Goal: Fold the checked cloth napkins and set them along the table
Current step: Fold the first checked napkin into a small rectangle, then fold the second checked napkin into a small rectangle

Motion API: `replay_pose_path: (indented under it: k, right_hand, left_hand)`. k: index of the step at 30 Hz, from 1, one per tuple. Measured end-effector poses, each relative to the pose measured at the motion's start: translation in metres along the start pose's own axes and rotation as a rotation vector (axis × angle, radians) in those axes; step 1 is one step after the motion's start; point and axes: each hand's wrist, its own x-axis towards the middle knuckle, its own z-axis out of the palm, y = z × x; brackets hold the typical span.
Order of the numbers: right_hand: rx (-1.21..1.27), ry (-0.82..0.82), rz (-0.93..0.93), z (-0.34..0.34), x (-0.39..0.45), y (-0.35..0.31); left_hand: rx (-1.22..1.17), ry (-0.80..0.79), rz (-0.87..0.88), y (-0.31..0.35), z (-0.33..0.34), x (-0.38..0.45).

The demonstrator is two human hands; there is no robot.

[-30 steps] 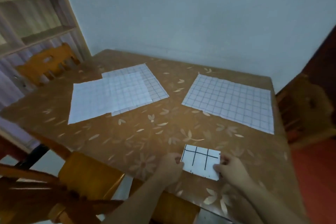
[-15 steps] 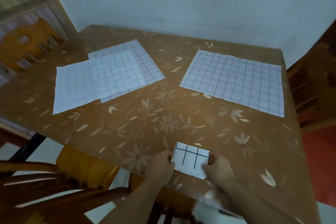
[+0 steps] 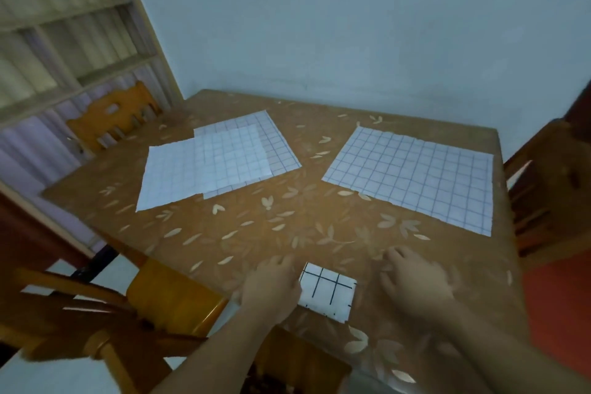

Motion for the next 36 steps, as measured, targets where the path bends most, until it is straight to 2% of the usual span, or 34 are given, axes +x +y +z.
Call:
replay_pose_path:
  k: [4,8,15,21,28,32,36]
  right_hand:
    - [-0.055,0.033,-0.018,-0.027,-0.051,0.019]
    - [-0.048,0.057,-0.015,-0.047,-0.108,0.048]
    - [-0.021,0.136,-0.009,-0.105,-0.159,0.101]
    - [0.059,0.165,-0.050,-0.128,-0.153,0.182]
    - [-0.031,0.156,-0.216,-0.165,-0.121,0.303]
    - [-0.008,0.122,-0.290,-0.178,-0.093,0.340]
    - [0.015,0.083,-0.374,-0.178,-0.048,0.352]
  left_hand:
    - [0.047,0.030,0.112,0.034,-0.015,-0.029]
    - [-0.009,0.047,0.220,0.077,-0.018,-0.062]
    - [-0.057,0.113,0.273,0.145,-0.034,-0.101]
    - [-0.046,0.146,0.204,0.218,-0.025,-0.086]
    - [-0.081,0.127,0.056,0.349,0.002,-0.054]
    - [-0.072,0.112,-0.015,0.396,0.009,-0.036]
    - [-0.093,0.116,-0.092,0.410,0.012,-0.009]
